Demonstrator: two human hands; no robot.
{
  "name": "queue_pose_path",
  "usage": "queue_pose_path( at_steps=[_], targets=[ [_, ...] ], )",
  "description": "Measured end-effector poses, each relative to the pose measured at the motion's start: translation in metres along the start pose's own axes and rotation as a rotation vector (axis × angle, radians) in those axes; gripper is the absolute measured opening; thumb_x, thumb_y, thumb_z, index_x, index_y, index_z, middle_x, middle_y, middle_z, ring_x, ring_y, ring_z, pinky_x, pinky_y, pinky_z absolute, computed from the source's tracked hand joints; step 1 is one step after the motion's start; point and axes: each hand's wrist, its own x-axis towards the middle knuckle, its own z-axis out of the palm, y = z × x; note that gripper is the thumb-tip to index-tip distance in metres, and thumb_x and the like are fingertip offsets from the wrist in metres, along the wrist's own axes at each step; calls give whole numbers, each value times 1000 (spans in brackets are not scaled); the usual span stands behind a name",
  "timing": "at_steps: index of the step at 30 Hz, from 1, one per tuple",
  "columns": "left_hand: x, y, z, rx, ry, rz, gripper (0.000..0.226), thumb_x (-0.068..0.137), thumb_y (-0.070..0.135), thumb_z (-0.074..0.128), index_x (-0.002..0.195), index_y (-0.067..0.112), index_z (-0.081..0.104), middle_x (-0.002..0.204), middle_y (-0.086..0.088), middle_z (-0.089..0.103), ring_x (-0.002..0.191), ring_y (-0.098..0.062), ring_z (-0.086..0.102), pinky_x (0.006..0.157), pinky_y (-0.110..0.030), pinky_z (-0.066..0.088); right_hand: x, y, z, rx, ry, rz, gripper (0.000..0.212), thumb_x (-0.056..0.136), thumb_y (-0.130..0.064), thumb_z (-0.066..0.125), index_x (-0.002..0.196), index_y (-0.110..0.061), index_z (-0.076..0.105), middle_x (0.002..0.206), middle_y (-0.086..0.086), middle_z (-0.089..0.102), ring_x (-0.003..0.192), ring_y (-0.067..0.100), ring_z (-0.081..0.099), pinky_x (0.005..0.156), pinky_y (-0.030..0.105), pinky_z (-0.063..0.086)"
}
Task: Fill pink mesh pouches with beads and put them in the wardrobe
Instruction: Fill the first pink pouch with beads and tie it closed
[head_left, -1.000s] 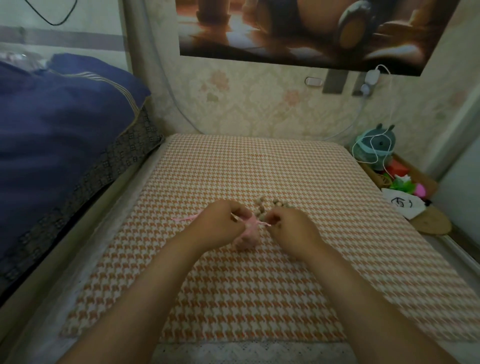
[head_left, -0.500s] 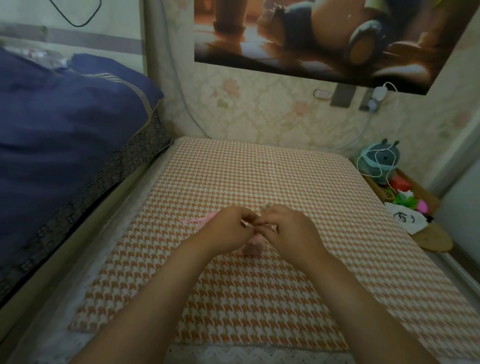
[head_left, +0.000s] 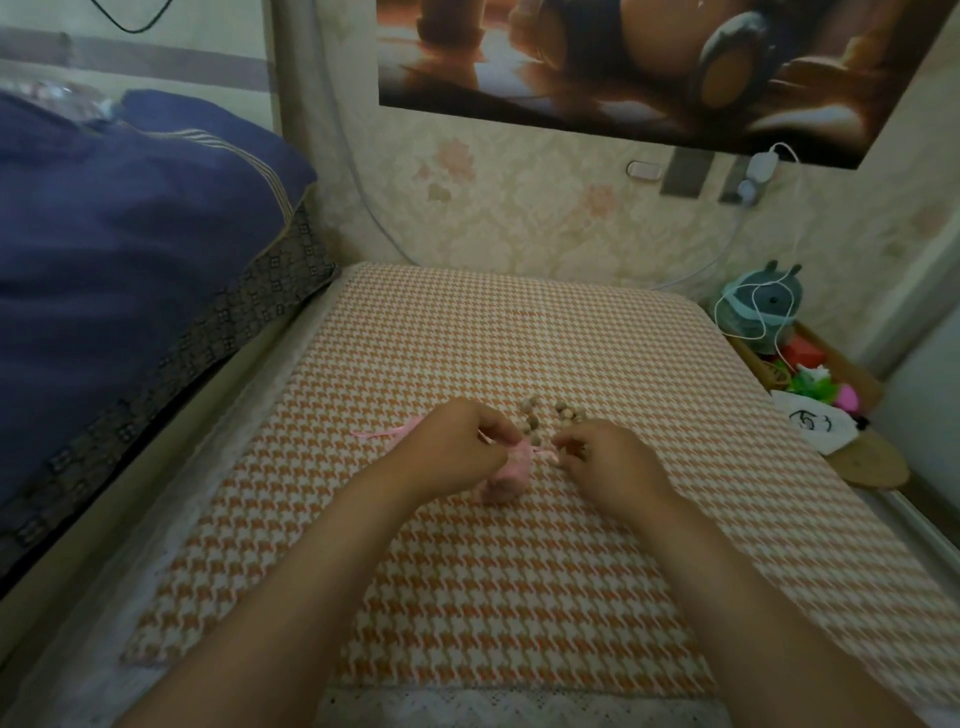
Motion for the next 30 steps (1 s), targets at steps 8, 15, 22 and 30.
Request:
queue_pose_path(
  at_steps=[8, 15, 22, 30],
  targets=[
    [0, 0, 4, 7, -16, 31, 30, 84, 8, 60, 102, 26, 75, 101, 15, 71, 81, 1, 66, 74, -22, 58, 0, -6, 6, -110, -24, -7, 19, 93, -31, 57, 96, -27, 75, 93, -4, 73, 84, 19, 65, 64, 27, 44],
    [-1, 1, 5, 30, -12, 28, 30, 87, 15, 59, 111, 27, 72, 105, 16, 67, 82, -6, 67, 74, -26, 57, 0, -15, -10, 61, 79, -18, 18, 93, -34, 62, 106, -30, 73, 100, -10, 70, 90, 14, 64, 76, 34, 54],
    [-1, 1, 4, 12, -19, 46, 29, 89, 15, 57, 114, 23, 70, 107, 14, 67, 83, 7, 60, 69, -10, 45, -12, -41, -34, 371, 214, -144, 12, 86, -36, 71, 97, -32, 70, 90, -21, 68, 82, -8, 61, 77, 23, 52],
    [-3, -2, 3, -46, -18, 89, 24, 91, 14, 57, 103, 28, 72, 77, 22, 63, 62, 12, 58, 55, -6, 39, -26, -53, -26, 186, 182, -326, 15, 89, -40, 69, 102, -34, 72, 95, -18, 70, 74, -13, 54, 65, 5, 34]
  ],
)
